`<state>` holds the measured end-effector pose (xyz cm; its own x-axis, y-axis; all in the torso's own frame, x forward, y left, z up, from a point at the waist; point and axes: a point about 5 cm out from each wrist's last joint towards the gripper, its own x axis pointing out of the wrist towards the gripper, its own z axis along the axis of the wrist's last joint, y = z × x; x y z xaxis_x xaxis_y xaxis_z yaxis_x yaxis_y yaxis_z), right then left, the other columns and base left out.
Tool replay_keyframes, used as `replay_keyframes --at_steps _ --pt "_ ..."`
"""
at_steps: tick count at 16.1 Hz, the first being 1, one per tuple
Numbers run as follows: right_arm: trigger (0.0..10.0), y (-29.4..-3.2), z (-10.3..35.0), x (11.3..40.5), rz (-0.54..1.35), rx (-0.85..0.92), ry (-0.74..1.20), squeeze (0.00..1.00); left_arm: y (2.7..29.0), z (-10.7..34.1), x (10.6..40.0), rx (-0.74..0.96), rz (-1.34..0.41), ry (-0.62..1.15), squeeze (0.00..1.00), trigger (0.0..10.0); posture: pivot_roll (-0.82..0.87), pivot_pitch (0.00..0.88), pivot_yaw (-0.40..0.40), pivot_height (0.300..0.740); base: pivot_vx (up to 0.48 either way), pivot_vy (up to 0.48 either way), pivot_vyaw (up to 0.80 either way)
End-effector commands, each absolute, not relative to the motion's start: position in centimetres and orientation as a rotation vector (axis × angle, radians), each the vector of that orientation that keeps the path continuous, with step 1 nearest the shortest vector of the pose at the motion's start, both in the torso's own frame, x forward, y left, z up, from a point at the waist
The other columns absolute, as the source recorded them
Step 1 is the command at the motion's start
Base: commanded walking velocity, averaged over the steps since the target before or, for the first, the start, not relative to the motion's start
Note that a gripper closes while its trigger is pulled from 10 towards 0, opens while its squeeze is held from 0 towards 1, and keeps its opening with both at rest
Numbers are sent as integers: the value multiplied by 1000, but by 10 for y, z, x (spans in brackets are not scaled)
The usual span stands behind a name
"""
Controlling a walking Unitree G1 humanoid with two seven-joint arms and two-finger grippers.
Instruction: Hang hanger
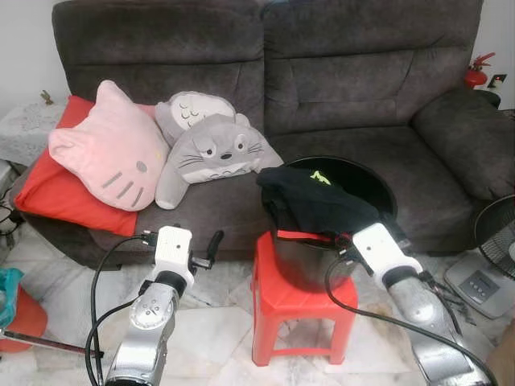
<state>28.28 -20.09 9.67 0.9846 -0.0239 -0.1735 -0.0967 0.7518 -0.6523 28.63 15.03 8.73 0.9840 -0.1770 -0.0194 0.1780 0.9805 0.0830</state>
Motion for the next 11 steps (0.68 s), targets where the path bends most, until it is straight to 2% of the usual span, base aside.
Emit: replay_keyframes --at_steps 1,5,6,7,11 --pt "10000 -200 98 286 50 -751 170 0 150 89 288 83 -173 -1 0 10000 -69 0 42 740 0 0 0" --pt "10000 -204 98 292 46 -793 177 0 150 90 289 84 -169 -5 0 10000 -70 0 43 740 0 0 0" --pt "9059 -204 100 293 41 -795 172 0 150 90 289 84 -169 -5 0 10000 -70 0 43 740 0 0 0" --pt "0 -205 103 295 34 -795 160 0 150 90 290 85 -167 -7 0 10000 -69 0 42 740 0 0 0" --pt "0 -204 107 299 36 -789 132 0 150 90 290 86 -164 -9 0 10000 -69 0 42 740 0 0 0"
